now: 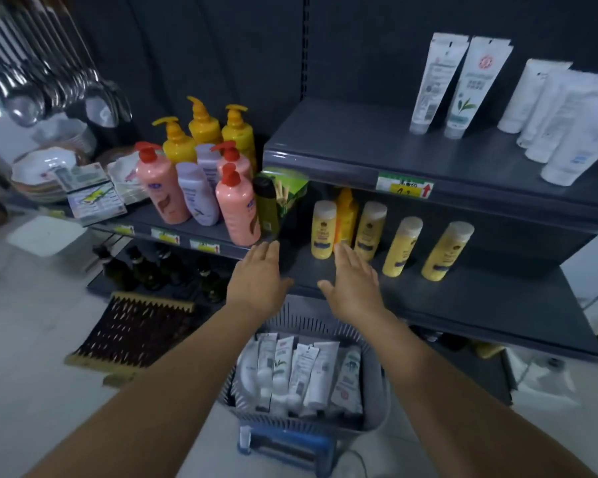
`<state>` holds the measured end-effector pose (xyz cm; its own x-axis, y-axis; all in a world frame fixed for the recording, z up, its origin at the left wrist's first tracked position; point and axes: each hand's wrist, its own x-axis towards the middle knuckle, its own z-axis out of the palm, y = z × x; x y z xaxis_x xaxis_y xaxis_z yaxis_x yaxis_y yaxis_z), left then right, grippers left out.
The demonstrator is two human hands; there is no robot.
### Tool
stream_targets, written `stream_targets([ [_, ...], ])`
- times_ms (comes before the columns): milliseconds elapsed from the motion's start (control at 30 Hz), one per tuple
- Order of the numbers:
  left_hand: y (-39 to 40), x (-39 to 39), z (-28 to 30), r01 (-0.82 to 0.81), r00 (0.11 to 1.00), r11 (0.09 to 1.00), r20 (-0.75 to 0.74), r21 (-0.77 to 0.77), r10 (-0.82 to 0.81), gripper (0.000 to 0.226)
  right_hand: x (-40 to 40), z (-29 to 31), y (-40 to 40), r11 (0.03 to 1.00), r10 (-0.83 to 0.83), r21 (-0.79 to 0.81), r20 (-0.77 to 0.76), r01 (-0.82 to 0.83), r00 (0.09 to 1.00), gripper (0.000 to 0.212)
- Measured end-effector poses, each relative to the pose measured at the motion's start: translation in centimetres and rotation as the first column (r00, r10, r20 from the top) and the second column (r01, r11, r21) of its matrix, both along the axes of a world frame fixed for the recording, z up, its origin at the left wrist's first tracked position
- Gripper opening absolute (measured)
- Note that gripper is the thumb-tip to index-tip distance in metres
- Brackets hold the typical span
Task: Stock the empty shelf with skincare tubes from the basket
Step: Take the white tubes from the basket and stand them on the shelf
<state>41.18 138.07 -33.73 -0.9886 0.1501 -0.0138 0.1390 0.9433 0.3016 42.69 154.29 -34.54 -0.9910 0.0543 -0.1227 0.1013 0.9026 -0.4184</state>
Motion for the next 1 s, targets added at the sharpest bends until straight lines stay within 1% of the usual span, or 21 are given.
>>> stream_targets([
  [133,-0.4,1.5,-4.1,-0.025,0.992,1.0,0.121,-0.016,0.026,0.077,1.0,-4.0,-1.2,0.999,0.037,-0.009,0.099,-0.036,0.994,0.075],
  [267,-0.6,2.6,-8.3,-0.054,0.977,0.998,0.205,-0.019,0.056,0.076,1.7,-8.0,-1.5,0.999,0.049,-0.029,0.189,-0.044,0.981,0.076],
  [433,-0.8,3.6,-13.4,-0.096,0.935,0.994,0.336,-0.06,0.11,0.076,2.4,-12.8,-1.3,0.998,0.062,-0.051,0.313,-0.048,0.948,0.077],
  [600,-0.8,3.7,-18.7,-0.096,0.885,0.99,0.448,-0.099,0.131,0.077,2.4,-18.2,-1.0,0.996,0.082,-0.054,0.406,-0.066,0.91,0.081],
  [733,-0.3,3.1,-22.5,-0.097,0.851,0.987,0.505,-0.125,0.148,0.074,1.6,-22.5,-1.2,0.994,0.107,-0.051,0.474,-0.094,0.874,0.083],
  [900,0.1,1.8,-26.6,-0.107,0.82,0.983,0.545,-0.152,0.174,0.07,0.1,-26.6,-1.8,0.988,0.154,-0.056,0.537,-0.147,0.829,0.093],
  [1000,1.0,1.3,-28.6,-0.119,0.805,0.982,0.564,-0.149,0.183,0.061,-0.9,-29.0,-2.0,0.984,0.164,-0.041,0.571,-0.171,0.804,0.099],
])
